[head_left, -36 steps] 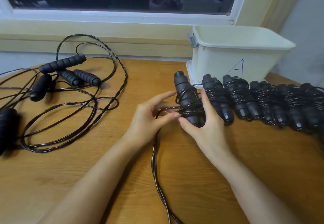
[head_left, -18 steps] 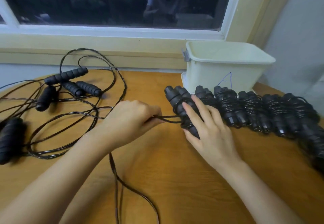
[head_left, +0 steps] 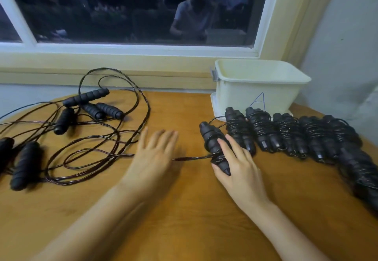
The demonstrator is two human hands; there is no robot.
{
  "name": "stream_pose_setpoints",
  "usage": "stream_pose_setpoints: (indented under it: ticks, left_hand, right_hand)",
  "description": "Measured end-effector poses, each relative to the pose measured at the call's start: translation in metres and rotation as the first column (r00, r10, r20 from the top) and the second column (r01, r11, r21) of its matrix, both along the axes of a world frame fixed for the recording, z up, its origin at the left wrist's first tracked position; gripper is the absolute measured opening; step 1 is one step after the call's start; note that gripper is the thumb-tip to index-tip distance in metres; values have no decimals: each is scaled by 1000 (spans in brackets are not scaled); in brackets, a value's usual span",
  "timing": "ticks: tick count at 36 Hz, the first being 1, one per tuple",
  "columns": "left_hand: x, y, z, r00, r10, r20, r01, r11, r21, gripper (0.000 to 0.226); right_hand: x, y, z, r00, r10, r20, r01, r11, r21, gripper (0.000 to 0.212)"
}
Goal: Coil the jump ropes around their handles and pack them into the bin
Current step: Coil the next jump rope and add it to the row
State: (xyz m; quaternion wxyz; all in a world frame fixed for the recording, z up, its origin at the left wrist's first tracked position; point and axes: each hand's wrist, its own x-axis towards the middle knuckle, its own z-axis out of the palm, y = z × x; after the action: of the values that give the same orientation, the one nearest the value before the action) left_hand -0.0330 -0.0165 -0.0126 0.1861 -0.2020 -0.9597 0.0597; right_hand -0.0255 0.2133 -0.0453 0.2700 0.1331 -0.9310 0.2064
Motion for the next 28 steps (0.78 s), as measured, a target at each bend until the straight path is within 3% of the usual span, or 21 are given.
stream_pose_setpoints:
  ticks: [2, 4, 6, 9, 13, 17, 19, 23, 25, 28]
  left_hand:
    - [12, 27, 1, 991, -106, 80, 84, 968, 236, 72]
    - [15, 48, 5, 959, -180, 217, 37, 844, 536, 72]
    - [8, 59, 6, 940, -207, 271, -36, 732, 680, 78]
    - [-18, 61, 7, 914, -236, 331, -146, 569, 809, 73]
    - [-46, 54, -2, 820, -448, 355, -236, 301, 924, 63]
    - [-47, 51, -10, 745, -589, 315, -306, 118, 945, 50]
    - [-46, 49, -13, 755, -583, 301, -331, 58, 942, 49]
    - [-46, 46, -15, 813, -518, 267, -378, -119, 918, 50]
    - [-43, 46, -13, 839, -485, 248, -383, -203, 901, 48]
    - [-41, 47, -13, 875, -414, 252, -358, -200, 912, 54]
  right_hand:
    - [-3, -5, 3, 1000, 4, 1, -4, 998, -61, 66]
    - [-8, -9, 9, 999, 31, 17, -29, 990, -142, 66]
    - [-12, -14, 19, 996, 70, 56, -50, 953, -299, 66]
    - [-17, -23, 32, 984, 150, 99, -72, 836, -544, 61]
    - [-21, -29, 38, 913, 362, 187, -73, 597, -799, 56]
    - [-24, -34, 27, 886, 438, 152, -78, 463, -883, 55]
    - [-25, -34, 19, 879, 458, 129, -91, 427, -900, 58]
    - [-23, -34, 13, 852, 502, 147, -118, 458, -881, 54]
    - [-22, -35, 14, 868, 466, 171, -125, 539, -833, 54]
    - [-22, -37, 13, 899, 396, 189, -136, 661, -738, 65]
